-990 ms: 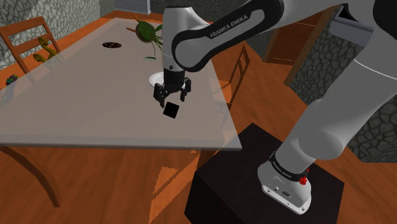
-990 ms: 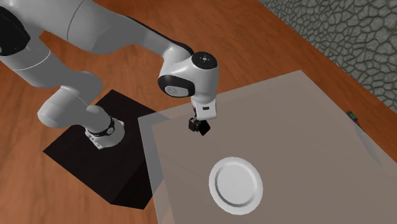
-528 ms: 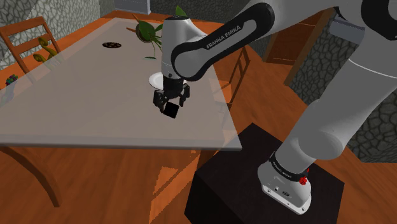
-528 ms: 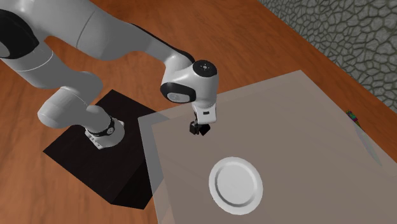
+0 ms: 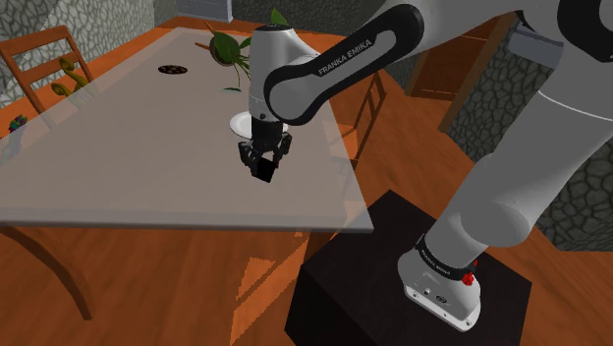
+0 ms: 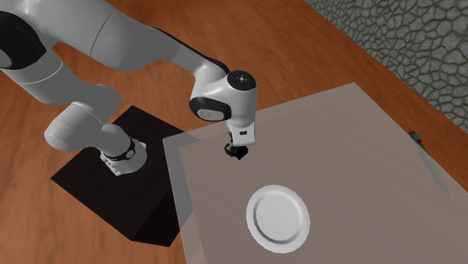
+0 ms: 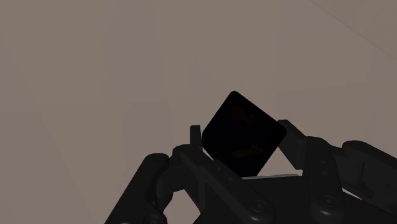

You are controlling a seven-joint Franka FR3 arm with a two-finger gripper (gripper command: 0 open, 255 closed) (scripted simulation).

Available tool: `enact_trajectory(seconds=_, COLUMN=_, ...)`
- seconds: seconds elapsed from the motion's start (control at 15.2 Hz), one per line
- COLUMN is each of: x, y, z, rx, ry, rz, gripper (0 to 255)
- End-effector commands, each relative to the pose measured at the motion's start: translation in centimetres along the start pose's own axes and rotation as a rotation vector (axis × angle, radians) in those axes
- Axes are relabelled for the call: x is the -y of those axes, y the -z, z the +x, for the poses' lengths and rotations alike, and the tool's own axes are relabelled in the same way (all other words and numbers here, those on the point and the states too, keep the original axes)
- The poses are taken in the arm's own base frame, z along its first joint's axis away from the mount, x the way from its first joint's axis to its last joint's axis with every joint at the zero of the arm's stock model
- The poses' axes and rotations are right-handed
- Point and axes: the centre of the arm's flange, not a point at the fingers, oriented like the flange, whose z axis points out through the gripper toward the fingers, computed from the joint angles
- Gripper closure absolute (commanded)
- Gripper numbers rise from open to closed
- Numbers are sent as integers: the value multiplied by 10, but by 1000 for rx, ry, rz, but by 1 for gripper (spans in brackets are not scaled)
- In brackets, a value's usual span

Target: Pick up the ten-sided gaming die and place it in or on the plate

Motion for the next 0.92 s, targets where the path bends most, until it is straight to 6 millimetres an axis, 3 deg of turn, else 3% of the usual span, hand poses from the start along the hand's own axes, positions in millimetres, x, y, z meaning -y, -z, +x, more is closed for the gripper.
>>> enact_trajectory(seconds=0.0, x=-1, y=-1, z=0, rx=2, ry=-1, rz=-1, gripper=255)
enact_trajectory(seconds=0.4, x=-1, y=-1, z=0, rx=2, ry=-1, rz=-1, gripper=255)
enact_trajectory(seconds=0.86, x=0, y=36, z=1, rx=2, ry=-1, rz=-1, gripper=255)
